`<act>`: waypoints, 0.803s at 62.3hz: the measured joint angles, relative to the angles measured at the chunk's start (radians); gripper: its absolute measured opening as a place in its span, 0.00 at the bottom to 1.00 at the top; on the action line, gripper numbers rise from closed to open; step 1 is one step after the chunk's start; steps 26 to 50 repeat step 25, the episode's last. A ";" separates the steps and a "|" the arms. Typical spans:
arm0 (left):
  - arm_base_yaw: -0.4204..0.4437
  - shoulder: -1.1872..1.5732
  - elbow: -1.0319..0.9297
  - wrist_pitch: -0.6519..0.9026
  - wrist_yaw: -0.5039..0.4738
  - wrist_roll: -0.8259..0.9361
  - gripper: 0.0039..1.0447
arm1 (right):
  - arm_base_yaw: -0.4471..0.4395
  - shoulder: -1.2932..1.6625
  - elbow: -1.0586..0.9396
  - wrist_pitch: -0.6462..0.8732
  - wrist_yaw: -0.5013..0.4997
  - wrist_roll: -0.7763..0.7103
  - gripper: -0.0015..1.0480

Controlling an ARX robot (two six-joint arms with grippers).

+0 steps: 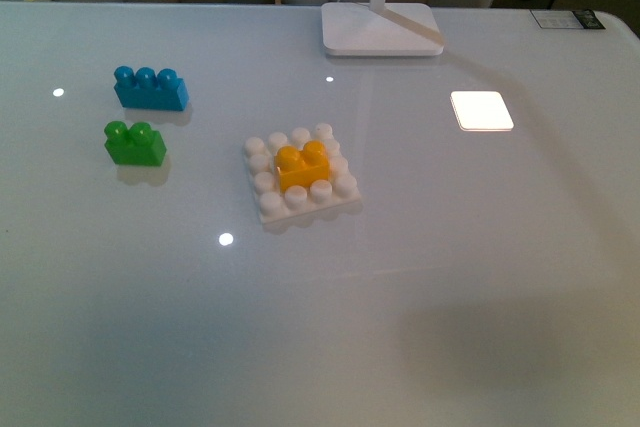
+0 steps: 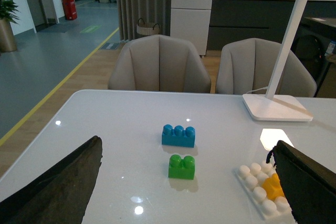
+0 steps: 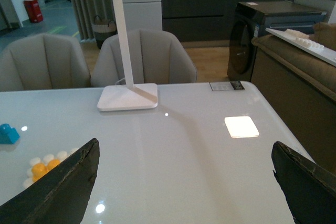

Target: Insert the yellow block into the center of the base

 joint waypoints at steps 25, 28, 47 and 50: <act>0.000 0.000 0.000 0.000 0.000 0.000 0.93 | 0.000 0.000 0.000 0.000 0.000 0.000 0.92; 0.000 0.000 0.000 0.000 0.000 0.000 0.93 | 0.000 0.000 0.000 0.000 0.000 0.000 0.92; 0.000 0.000 0.000 0.000 0.000 0.000 0.93 | 0.000 0.000 0.000 0.000 0.000 0.000 0.92; 0.000 0.000 0.000 0.000 0.000 0.000 0.93 | 0.000 0.000 0.000 0.000 0.000 0.000 0.92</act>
